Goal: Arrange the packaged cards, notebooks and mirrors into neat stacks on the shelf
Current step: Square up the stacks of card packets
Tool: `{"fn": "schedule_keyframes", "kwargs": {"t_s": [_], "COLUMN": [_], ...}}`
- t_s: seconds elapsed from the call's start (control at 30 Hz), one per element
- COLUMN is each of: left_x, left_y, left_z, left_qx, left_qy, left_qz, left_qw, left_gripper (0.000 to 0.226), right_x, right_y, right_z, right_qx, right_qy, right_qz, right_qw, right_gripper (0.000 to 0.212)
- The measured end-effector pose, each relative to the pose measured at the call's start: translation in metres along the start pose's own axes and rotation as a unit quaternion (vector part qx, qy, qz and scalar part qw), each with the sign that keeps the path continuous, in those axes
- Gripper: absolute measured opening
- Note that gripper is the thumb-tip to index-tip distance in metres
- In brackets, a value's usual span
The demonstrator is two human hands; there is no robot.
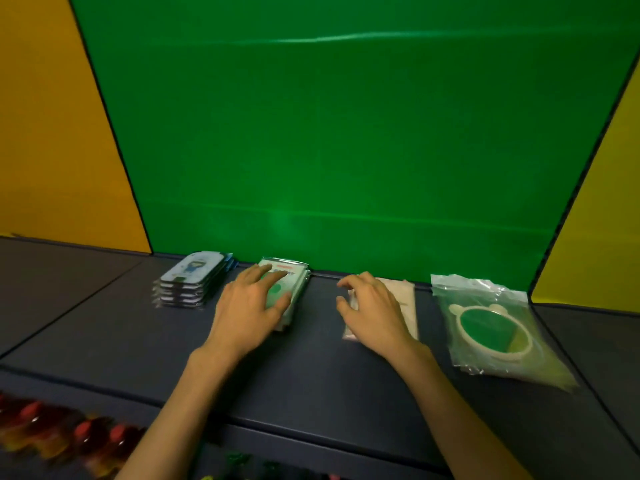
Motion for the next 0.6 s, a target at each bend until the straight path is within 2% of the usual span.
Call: {"fn": "schedule_keyframes", "kwargs": {"t_s": [0.27, 0.47, 0.6], "left_x": [-0.132, -0.215, -0.259], "left_y": [-0.007, -0.028, -0.045], "left_z": [-0.040, -0.058, -0.062], "left_qx": [0.026, 0.010, -0.021], "left_qy": [-0.009, 0.042, 0.067], "left_qz": [-0.004, 0.033, 0.016], "left_qw": [1.000, 0.999, 0.997], "left_gripper": [0.047, 0.044, 0.049], "right_x": [-0.109, -0.189, -0.220], "right_y": [-0.029, -0.059, -0.071], "right_z": [0.072, 0.128, 0.150], "right_qx": [0.004, 0.003, -0.010], "right_qy": [0.003, 0.041, 0.065], "right_qz": [-0.010, 0.050, 0.097], "right_qw": [1.000, 0.998, 0.993], "right_gripper": [0.031, 0.034, 0.037]}}
Point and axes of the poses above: each hand's wrist, its own y-axis away from the middle knuckle, its own z-axis out of the palm, x = y × z, the point moved 6 cm from there along -y, towards the middle knuckle, and after that the axes turned 5 degrees about x, right-handed, at the moved point
